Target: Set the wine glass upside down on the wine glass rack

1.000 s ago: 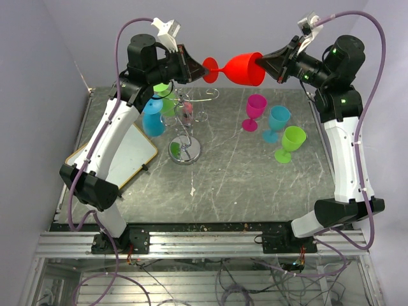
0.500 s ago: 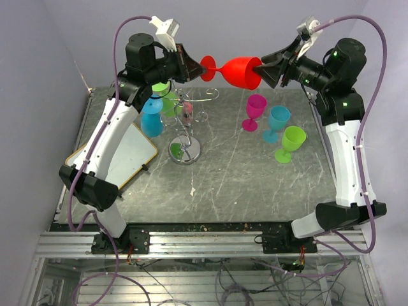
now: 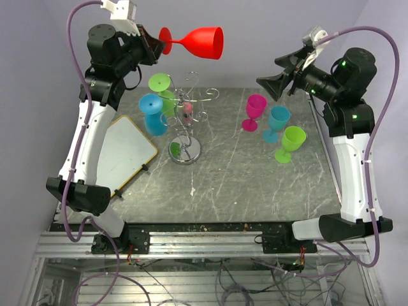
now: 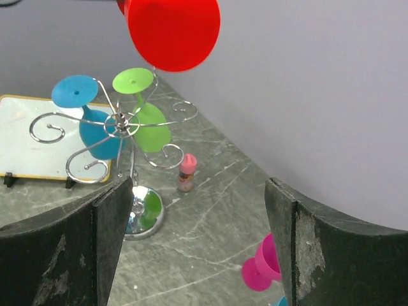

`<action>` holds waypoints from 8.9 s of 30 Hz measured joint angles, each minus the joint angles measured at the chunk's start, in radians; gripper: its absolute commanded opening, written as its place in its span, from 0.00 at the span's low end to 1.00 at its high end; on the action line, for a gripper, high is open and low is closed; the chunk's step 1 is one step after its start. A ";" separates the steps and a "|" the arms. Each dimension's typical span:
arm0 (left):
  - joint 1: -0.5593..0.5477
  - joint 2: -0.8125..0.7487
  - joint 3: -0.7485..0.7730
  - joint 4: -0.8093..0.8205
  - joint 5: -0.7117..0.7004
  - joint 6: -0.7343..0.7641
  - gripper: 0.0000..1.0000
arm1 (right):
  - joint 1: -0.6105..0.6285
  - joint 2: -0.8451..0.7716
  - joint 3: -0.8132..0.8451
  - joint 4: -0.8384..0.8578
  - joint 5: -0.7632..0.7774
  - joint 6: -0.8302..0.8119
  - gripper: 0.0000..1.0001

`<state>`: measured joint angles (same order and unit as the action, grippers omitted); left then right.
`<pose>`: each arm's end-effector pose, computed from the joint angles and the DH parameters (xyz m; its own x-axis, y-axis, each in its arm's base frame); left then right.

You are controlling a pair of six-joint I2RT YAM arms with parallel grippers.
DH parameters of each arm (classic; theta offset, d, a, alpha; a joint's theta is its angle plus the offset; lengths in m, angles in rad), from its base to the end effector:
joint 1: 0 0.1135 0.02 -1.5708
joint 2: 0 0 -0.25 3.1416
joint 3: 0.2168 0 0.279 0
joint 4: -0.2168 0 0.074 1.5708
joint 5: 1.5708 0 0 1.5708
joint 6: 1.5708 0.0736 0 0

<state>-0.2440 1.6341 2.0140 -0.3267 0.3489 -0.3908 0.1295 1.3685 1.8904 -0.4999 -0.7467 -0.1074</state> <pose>0.3914 -0.1234 0.5274 -0.1650 -0.3278 -0.9302 0.5359 0.7620 -0.3636 0.2950 0.0888 0.5491 0.1040 -0.0658 -0.9924 -0.7614 0.6367 -0.1220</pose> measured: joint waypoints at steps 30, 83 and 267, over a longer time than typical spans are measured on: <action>-0.082 0.102 0.106 0.122 -0.616 0.909 0.07 | -0.093 -0.023 -0.092 -0.042 -0.024 -0.024 0.84; -0.281 0.181 -0.024 -0.062 -0.564 1.581 0.09 | -0.149 -0.097 -0.181 0.010 -0.118 0.016 0.85; -0.163 0.176 -0.050 -0.209 -0.034 1.674 0.09 | -0.353 -0.132 -0.462 0.390 -0.302 0.360 0.85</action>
<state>-0.4068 1.8099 1.9636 -0.5354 0.3149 1.2831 -0.2234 1.2366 1.4281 -0.1101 -1.0489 0.2531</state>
